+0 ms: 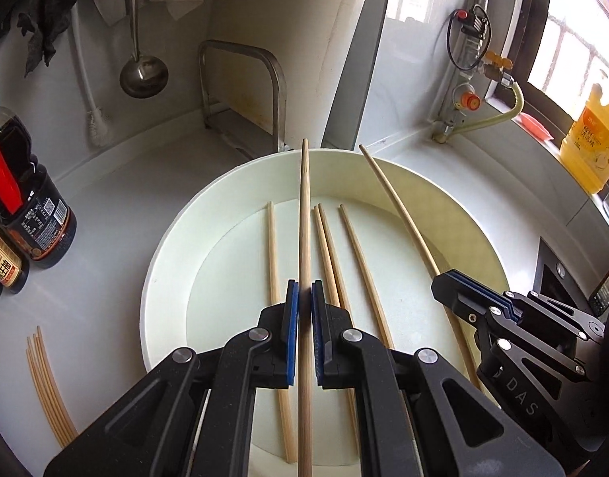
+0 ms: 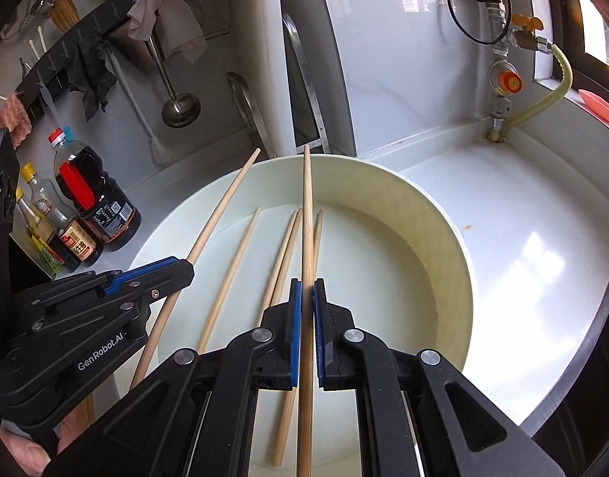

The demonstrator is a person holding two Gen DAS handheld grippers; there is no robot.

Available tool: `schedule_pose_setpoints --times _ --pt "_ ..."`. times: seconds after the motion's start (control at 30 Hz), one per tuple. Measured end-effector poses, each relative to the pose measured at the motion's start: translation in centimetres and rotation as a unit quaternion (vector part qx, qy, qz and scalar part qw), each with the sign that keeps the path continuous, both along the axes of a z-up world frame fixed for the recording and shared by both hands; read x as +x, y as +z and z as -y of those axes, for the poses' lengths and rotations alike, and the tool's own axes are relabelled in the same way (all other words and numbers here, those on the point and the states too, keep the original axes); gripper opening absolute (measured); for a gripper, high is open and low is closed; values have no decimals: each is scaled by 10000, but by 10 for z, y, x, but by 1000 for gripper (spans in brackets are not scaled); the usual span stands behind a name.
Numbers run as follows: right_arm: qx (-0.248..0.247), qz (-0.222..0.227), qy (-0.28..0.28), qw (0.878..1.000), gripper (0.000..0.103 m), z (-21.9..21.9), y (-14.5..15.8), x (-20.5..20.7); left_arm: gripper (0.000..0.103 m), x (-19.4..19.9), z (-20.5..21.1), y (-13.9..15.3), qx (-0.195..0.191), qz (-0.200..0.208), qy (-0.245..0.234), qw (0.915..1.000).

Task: Organize utensils
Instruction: 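Carry both chopsticks over the cream basin and open both grippers to drop them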

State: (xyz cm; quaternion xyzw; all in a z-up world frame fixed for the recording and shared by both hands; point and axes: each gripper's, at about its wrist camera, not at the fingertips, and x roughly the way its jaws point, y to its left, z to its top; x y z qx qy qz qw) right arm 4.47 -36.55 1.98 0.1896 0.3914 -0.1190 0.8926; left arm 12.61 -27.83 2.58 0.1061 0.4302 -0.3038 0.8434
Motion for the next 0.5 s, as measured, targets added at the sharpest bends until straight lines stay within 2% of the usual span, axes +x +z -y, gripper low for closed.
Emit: schedule_pose_setpoints --times 0.23,0.3,0.4,0.43,0.47,0.5 --pt "46 -103 0 9999 6 0 -9 6 8 8 0 -9 95 -127 97 9998" --pt "69 -101 -36 9999 6 2 -9 5 11 9 -3 -7 83 -113 157 9998" --pt "59 -25 -95 9999 10 4 -5 2 37 10 -9 -1 40 -15 257 9997" --pt "58 -6 -105 9999 11 4 -4 2 53 10 -12 2 18 40 302 9995" --pt "59 6 -106 9999 11 4 -3 1 62 9 -16 5 -16 98 339 9994" --pt "57 20 -108 9999 11 4 -2 1 62 9 -18 8 -42 147 372 9992"
